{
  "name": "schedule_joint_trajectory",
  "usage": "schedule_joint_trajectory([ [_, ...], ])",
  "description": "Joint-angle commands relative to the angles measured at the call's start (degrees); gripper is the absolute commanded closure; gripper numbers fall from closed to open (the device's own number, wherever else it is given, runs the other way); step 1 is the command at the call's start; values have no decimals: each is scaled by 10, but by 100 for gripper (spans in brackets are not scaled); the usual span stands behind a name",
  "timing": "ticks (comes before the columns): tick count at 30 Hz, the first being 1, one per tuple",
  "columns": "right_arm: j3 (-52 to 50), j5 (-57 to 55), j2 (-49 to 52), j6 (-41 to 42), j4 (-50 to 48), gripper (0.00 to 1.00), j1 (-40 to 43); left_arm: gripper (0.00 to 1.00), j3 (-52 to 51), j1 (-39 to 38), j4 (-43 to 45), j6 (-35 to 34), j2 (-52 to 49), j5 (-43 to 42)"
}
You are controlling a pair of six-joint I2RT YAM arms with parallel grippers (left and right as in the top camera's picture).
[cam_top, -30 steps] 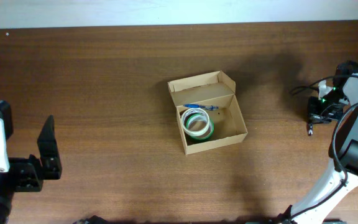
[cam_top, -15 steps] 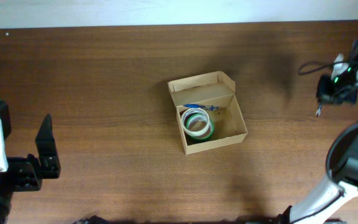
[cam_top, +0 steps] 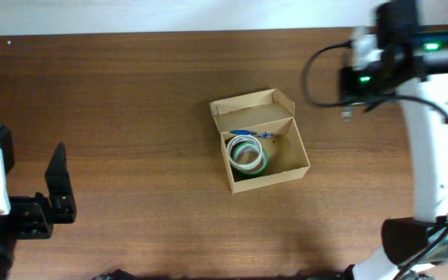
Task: Pack container
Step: 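Lift the black pen and carry it over the box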
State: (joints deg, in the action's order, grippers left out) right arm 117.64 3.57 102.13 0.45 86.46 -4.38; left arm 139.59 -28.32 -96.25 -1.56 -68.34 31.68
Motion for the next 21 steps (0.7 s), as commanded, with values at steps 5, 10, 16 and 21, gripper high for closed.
schedule_joint_trajectory([
  [5, 4, 5, 1, 22, -14, 96, -192, 1, -2, 0, 1, -2, 2, -22],
  [10, 0, 2, 12, 62, -33, 96, -278, 1, -2, 0, 0, -2, 2, -24],
  [16, -8, -43, 37, 267, -60, 96, -320, 1, -2, 0, 0, -2, 2, -35],
  [21, -9, -49, 45, 428, -98, 96, -324, 1, -2, 0, 0, -2, 2, -38],
])
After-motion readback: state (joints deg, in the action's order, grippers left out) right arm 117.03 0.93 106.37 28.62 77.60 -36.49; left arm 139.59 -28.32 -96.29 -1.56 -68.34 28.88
